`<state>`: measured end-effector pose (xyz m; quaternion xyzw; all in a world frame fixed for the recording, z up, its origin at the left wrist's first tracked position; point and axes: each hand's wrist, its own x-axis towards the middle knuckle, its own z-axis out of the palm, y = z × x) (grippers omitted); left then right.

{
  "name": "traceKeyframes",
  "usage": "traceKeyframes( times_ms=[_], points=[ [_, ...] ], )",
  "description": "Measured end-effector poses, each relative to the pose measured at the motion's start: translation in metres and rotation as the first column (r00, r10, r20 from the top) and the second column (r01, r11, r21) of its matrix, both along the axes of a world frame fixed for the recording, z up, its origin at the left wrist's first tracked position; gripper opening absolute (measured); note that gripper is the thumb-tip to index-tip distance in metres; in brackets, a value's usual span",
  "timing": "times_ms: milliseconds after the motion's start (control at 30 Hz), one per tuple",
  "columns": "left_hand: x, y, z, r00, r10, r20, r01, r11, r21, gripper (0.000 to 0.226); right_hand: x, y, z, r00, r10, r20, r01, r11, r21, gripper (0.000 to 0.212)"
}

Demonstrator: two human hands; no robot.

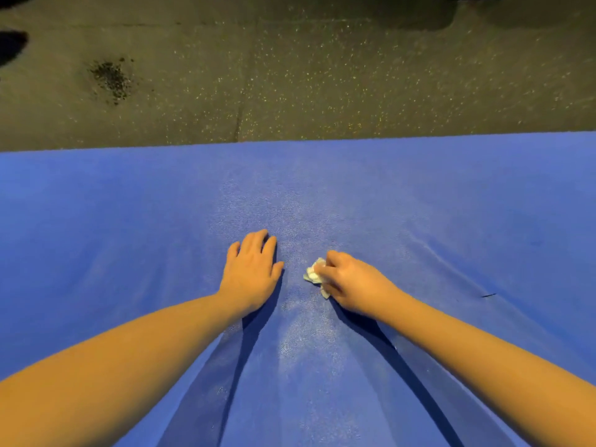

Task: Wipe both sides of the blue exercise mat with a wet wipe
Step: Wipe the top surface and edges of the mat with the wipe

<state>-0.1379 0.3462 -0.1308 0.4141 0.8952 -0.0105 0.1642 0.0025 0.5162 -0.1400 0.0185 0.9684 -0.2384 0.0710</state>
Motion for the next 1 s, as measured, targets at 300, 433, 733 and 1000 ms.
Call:
traceKeyframes(
  times_ms=[300,433,733,1000],
  points=[
    [0.028,0.013,-0.041,0.953,0.29,-0.084,-0.259,0.928,0.267,0.053,-0.008,0.013,-0.01,0.979,-0.198,-0.051,0.198,0.98,-0.012,0.021],
    [0.028,0.012,-0.042,0.952,0.294,-0.083,-0.258,0.92,0.296,0.051,-0.012,0.027,-0.006,0.998,0.064,-0.009,-0.064,0.998,0.025,0.02],
    [0.026,0.012,-0.047,0.945,0.297,-0.136,-0.242,0.917,0.318,0.049,-0.047,0.024,-0.001,0.995,0.029,-0.093,-0.033,0.999,-0.037,0.014],
    [0.001,0.026,-0.038,0.915,0.396,-0.081,-0.312,0.819,0.481,0.036,-0.073,0.046,-0.009,0.912,-0.289,-0.29,0.33,0.938,0.104,0.01]
  ],
)
